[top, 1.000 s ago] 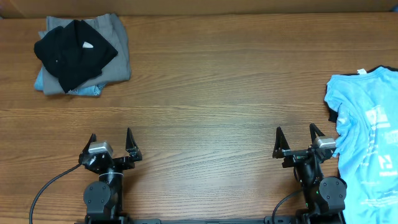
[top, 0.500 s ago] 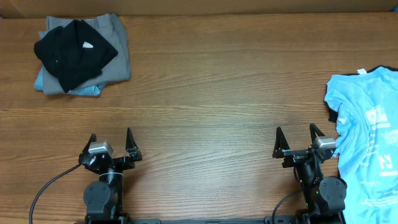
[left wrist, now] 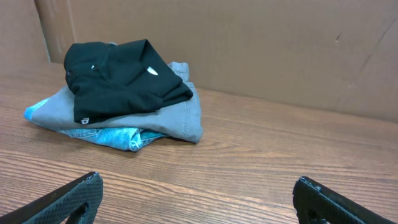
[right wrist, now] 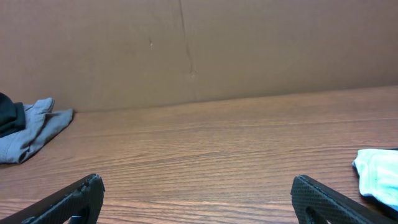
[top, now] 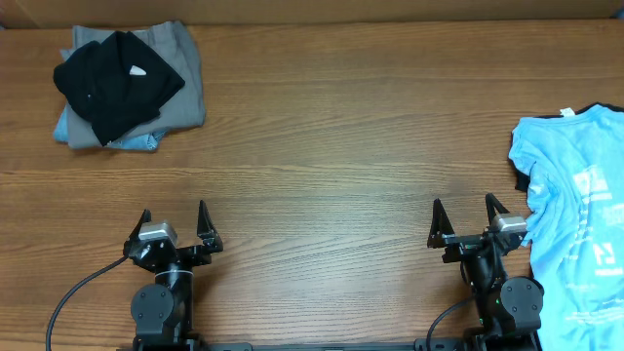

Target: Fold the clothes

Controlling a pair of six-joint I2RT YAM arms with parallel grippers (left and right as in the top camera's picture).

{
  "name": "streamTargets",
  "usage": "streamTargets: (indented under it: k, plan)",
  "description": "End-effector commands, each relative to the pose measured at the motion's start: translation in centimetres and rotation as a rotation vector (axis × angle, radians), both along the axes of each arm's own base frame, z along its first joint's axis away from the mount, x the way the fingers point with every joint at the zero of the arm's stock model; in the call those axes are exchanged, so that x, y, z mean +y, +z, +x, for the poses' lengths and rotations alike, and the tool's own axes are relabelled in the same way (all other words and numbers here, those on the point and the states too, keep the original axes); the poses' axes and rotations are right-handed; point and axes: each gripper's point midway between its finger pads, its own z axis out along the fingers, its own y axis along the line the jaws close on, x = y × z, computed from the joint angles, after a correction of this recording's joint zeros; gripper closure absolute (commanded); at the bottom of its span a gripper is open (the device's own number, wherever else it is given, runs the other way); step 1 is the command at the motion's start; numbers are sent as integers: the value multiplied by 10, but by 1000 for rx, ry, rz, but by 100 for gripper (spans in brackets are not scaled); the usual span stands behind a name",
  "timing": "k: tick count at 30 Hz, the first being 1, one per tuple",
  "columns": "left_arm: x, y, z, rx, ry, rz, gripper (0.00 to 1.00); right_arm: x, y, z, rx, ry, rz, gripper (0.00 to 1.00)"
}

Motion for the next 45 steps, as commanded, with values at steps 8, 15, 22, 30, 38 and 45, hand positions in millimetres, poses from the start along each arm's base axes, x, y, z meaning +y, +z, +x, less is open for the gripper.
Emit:
streamTargets:
  k: [8,15,22,30,38,45]
  plan:
    - [1,0,0,-8,4,-14,0,0,-2,0,-4,3,-3,0]
    - [8,9,-1,-43,42,-4,0,13,3,-2,-21,80,2,0]
    - [-9,52,-2,-202,-52,137,0,24,39,-10,-72,148,189,0]
    - [-6,118,-11,-274,-23,206,0,22,98,-18,-143,151,183,0]
    - [-10,172,30,-14,-78,244,0,25,129,9,168,127,175,0]
    - [-46,184,86,310,-329,175,0,29,136,50,543,101,109,0]
